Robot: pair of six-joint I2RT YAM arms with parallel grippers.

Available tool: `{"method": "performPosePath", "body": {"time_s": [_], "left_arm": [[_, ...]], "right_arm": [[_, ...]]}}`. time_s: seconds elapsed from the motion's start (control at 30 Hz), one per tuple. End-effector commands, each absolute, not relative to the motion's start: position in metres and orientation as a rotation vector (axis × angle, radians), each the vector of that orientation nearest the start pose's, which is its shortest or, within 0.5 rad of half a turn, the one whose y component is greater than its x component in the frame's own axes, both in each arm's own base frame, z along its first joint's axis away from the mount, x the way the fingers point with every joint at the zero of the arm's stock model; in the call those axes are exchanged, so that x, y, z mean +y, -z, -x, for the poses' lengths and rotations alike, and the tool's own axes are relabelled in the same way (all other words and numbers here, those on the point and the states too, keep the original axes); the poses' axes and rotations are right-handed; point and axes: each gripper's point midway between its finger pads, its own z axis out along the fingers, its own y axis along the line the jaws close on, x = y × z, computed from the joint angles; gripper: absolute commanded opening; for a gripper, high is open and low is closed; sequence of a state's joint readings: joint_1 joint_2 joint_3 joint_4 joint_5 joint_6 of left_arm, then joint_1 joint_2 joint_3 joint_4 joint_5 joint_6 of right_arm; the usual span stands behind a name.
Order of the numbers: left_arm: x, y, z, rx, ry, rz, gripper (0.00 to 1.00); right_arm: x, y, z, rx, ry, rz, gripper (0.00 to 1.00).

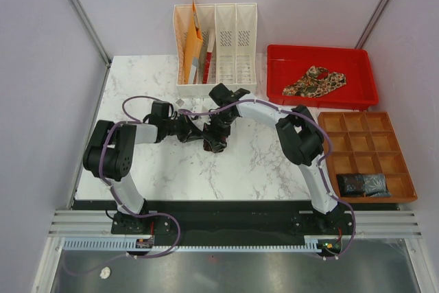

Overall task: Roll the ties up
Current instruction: Roll the tie at the center of the board.

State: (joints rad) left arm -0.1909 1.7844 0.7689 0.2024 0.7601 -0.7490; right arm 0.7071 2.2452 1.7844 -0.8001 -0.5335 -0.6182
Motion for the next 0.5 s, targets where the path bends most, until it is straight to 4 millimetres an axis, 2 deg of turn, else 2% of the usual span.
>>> {"method": "performPosePath", "body": {"time_s": [0.0, 0.47], "left_arm": [[-0.209, -0.062, -0.327, 2.466, 1.351, 0.265, 0.02], [-0.206, -0.072, -0.328, 2.461, 1.326, 0.227, 0.02]], "right_arm": [[0.348, -0.021, -0.32, 2.124, -0.712, 1.777, 0.98], [0.341, -0.039, -0.33, 2.127, -0.729, 1.694, 0.98]]}}
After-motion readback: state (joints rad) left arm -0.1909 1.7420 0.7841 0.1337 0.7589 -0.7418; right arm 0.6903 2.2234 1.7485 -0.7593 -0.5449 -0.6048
